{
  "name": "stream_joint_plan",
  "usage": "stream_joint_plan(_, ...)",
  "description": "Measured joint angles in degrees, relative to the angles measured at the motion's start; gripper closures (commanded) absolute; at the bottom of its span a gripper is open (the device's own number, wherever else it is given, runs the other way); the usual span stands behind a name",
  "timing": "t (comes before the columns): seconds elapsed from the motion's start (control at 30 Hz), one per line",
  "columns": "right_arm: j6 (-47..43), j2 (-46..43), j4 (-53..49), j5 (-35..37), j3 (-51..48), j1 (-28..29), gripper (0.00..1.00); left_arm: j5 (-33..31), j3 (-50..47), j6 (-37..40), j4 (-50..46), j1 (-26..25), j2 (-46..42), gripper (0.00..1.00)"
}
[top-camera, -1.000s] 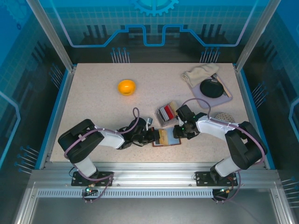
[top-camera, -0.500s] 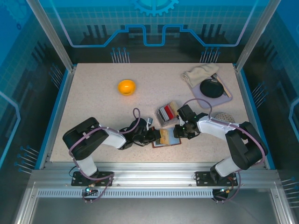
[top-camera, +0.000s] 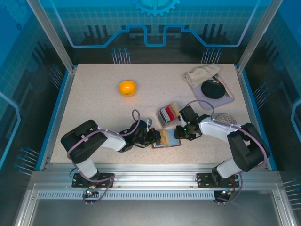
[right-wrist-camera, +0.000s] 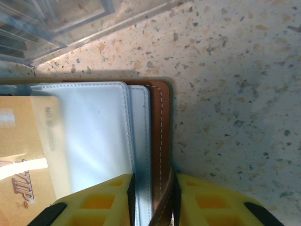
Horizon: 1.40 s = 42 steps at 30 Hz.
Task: Put the credit cards into the card holder
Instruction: Insert the credit card into the card slot.
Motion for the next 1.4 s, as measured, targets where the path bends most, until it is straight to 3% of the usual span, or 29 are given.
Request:
stream_joint_plan(0.27,0.85,0.0,0.7,-0.98,-0.39,-0.37,0.73,-1.86,1.38,-1.29,0.04,-1.62,1.62,1.0)
stream_joint_plan(0.47,0.87,-0.04,0.87,-1.31,-0.55,-0.48,0.7,-2.21,2.69,-1.2,-1.53,-1.97,2.45,0.81)
stream_joint_plan(0.57,0.83,-0.04,0.87,-1.36,-0.55,-0.48,0.7,-2.82,3.48,-0.72,-4.9,-2.21,1.09,0.79)
stream_joint_plan(0.87,0.81,-0.04,0.83,-2.4,-0.55,-1.01,0.7,-4.46,4.74,2.97,-15.8,-2.4,-2.43,0.93)
stream_joint_plan(1.4,0.85,0.02,0.98,-4.81,-0.96,-1.11,0.69,-1.66,10.27,3.74,-16.55,-2.51,2.43,0.9)
